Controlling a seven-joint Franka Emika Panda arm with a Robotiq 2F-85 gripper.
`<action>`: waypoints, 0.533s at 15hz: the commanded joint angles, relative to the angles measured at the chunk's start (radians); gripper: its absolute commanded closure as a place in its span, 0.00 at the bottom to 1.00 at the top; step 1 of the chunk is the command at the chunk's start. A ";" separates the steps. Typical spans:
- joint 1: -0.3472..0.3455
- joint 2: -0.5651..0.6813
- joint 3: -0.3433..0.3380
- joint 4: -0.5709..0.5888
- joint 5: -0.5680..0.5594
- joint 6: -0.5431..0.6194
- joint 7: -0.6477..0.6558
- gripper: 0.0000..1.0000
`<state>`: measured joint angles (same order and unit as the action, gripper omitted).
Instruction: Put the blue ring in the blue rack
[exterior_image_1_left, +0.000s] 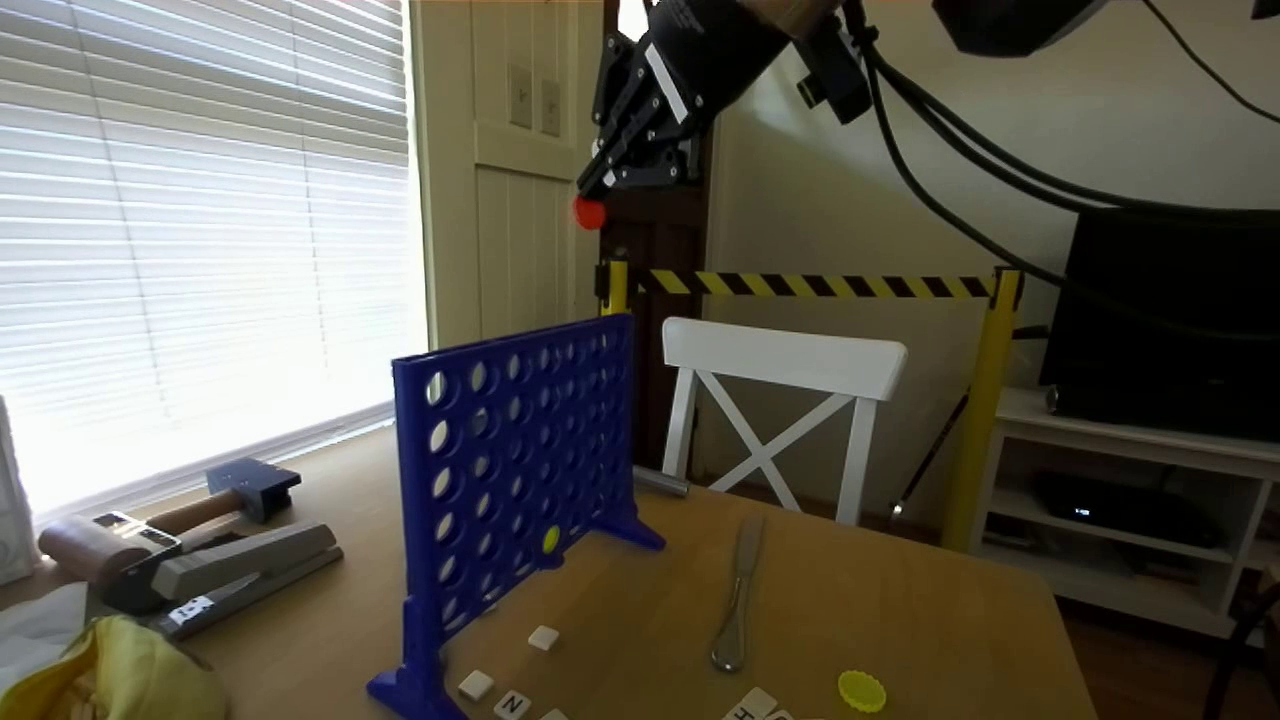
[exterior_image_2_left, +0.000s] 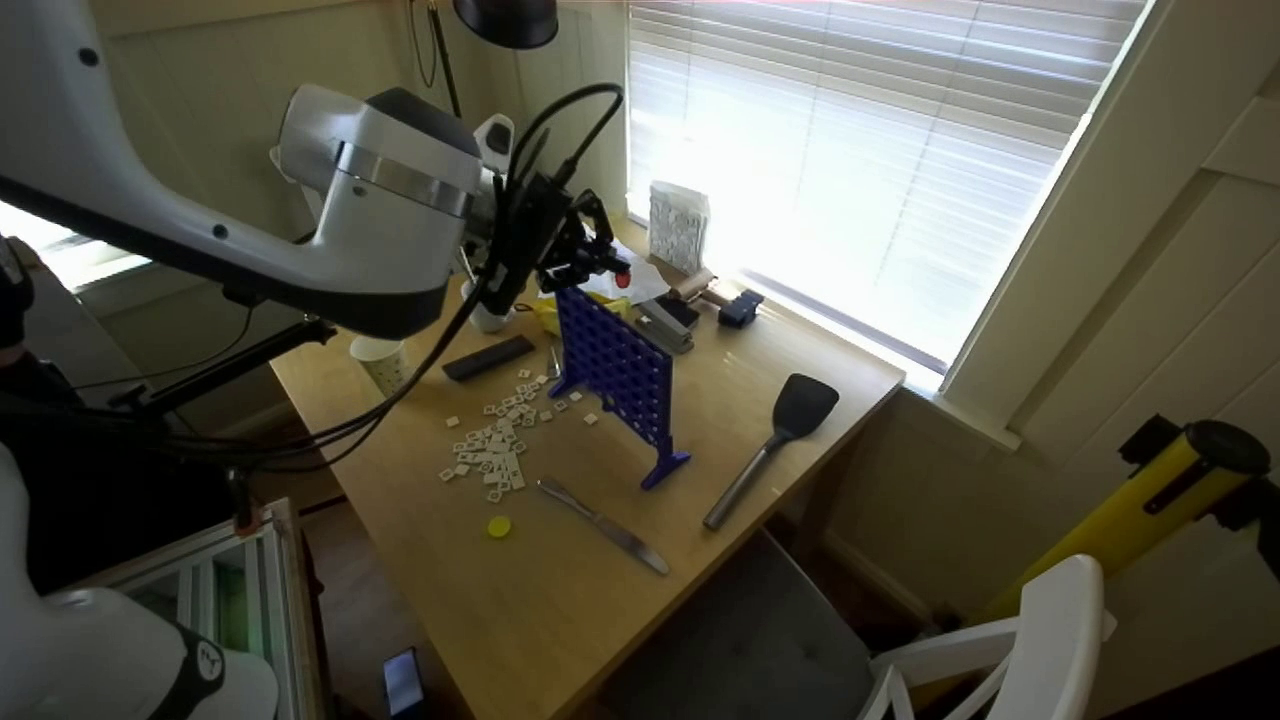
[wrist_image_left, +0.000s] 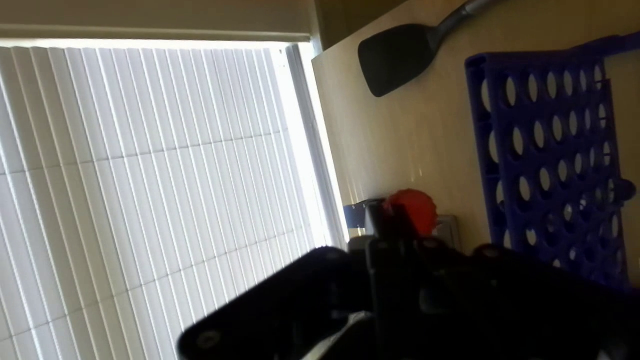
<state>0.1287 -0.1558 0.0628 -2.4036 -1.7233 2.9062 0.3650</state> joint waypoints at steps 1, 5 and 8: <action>-0.004 0.042 -0.013 0.028 -0.148 0.033 0.121 0.99; 0.001 0.018 -0.004 0.000 -0.079 0.004 0.073 0.96; 0.000 0.036 -0.005 0.017 -0.159 -0.024 0.128 0.99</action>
<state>0.1294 -0.1375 0.0588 -2.4038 -1.8040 2.9037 0.4375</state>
